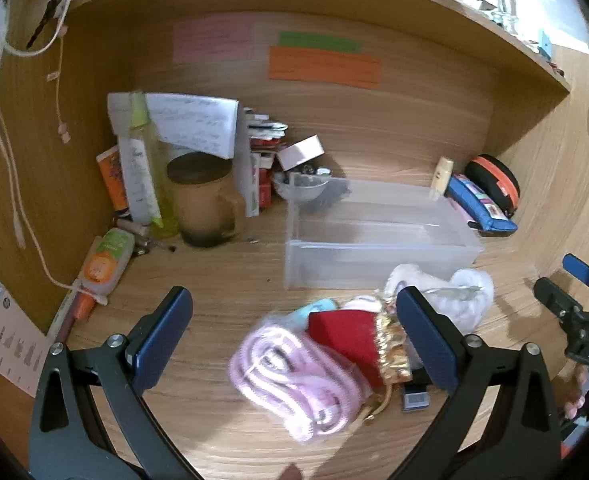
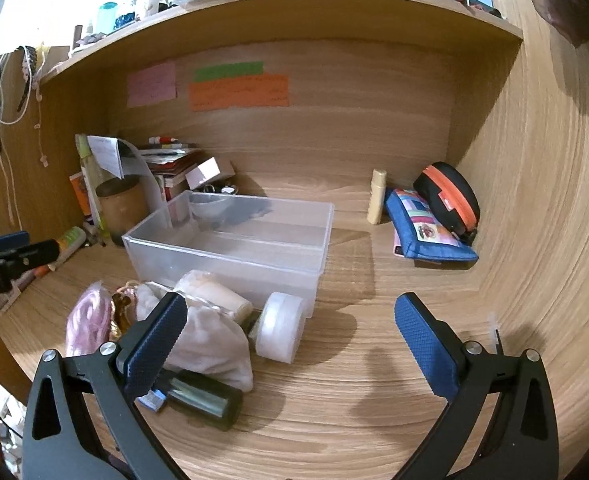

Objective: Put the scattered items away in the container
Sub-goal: 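Move the left tool toward the bagged pink rope and the right tool toward the white tape roll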

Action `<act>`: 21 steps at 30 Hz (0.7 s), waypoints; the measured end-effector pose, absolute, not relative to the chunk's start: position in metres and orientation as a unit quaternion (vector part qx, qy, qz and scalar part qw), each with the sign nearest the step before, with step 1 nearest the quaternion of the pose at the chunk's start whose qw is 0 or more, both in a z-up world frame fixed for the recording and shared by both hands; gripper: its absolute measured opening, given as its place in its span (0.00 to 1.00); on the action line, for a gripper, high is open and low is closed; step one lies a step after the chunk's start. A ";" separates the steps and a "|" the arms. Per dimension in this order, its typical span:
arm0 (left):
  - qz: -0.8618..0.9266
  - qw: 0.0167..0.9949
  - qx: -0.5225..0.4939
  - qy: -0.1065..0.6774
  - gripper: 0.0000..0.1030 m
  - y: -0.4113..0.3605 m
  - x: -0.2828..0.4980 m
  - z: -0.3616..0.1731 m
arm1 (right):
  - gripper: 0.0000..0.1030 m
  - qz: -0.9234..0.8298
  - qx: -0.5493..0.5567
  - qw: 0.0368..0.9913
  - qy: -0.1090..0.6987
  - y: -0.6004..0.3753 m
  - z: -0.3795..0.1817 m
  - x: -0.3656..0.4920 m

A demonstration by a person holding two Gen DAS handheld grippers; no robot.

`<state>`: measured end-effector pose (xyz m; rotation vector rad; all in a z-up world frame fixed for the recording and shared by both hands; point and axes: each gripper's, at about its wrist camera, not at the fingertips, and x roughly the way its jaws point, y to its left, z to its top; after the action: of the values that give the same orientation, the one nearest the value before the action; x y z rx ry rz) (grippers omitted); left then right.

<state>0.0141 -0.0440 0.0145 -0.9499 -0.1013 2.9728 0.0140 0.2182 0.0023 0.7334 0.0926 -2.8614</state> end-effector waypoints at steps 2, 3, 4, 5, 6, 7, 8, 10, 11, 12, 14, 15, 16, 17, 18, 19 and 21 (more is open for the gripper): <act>0.945 0.030 -0.325 -0.034 1.00 -0.051 0.011 0.010 | 1.00 -0.963 0.251 0.089 0.038 0.220 0.000 0.012; 0.941 0.035 -0.335 -0.035 1.00 -0.053 0.009 0.008 | 1.00 -0.963 0.252 0.087 0.041 0.220 0.000 0.011; 0.937 0.034 -0.347 -0.034 1.00 -0.056 0.007 0.005 | 1.00 -0.962 0.254 0.088 0.044 0.222 -0.001 0.010; 0.933 0.033 -0.356 -0.033 1.00 -0.059 0.006 0.003 | 1.00 -0.961 0.258 0.090 0.049 0.222 -0.002 0.008; 0.930 0.033 -0.363 -0.034 1.00 -0.061 0.005 0.000 | 1.00 -0.959 0.261 0.092 0.053 0.223 -0.003 0.006; 0.927 0.031 -0.373 -0.038 1.00 -0.065 0.004 -0.003 | 1.00 -0.959 0.263 0.091 0.060 0.223 -0.005 0.005; 0.923 0.030 -0.381 -0.046 1.00 -0.068 0.003 -0.007 | 1.00 -0.958 0.264 0.089 0.065 0.223 -0.006 0.004; 0.913 0.033 -0.401 -0.065 1.00 -0.073 -0.001 -0.015 | 1.00 -0.956 0.270 0.085 0.078 0.224 -0.010 0.001; 0.906 0.036 -0.415 -0.076 1.00 -0.075 -0.005 -0.022 | 1.00 -0.954 0.275 0.087 0.080 0.224 -0.013 0.000; 0.901 0.037 -0.424 -0.084 1.00 -0.075 -0.007 -0.027 | 1.00 -0.953 0.279 0.087 0.082 0.224 -0.015 -0.002; 0.893 0.040 -0.438 -0.097 1.00 -0.074 -0.011 -0.037 | 1.00 -0.950 0.289 0.086 0.087 0.225 -0.022 -0.006; 0.890 0.042 -0.443 -0.100 1.00 -0.073 -0.012 -0.042 | 1.00 -0.949 0.291 0.085 0.089 0.225 -0.023 -0.007; 0.887 0.043 -0.448 -0.103 1.00 -0.070 -0.014 -0.047 | 1.00 -0.948 0.295 0.084 0.091 0.226 -0.026 -0.008; 0.886 0.044 -0.451 -0.104 1.00 -0.068 -0.014 -0.050 | 1.00 -0.946 0.298 0.085 0.091 0.226 -0.028 -0.010; 0.884 0.045 -0.455 -0.103 1.00 -0.066 -0.015 -0.054 | 1.00 -0.945 0.302 0.087 0.091 0.226 -0.030 -0.012; 0.882 0.047 -0.459 -0.102 1.00 -0.065 -0.016 -0.057 | 1.00 -0.943 0.307 0.090 0.090 0.227 -0.032 -0.015; 0.878 0.046 -0.468 -0.094 1.00 -0.062 -0.018 -0.064 | 1.00 -0.938 0.320 0.098 0.090 0.226 -0.038 -0.021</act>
<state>-0.0176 -0.0623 -0.0644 -1.4277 -0.2881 2.6794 -0.0215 0.2262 -0.0376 0.9482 0.2658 -2.7752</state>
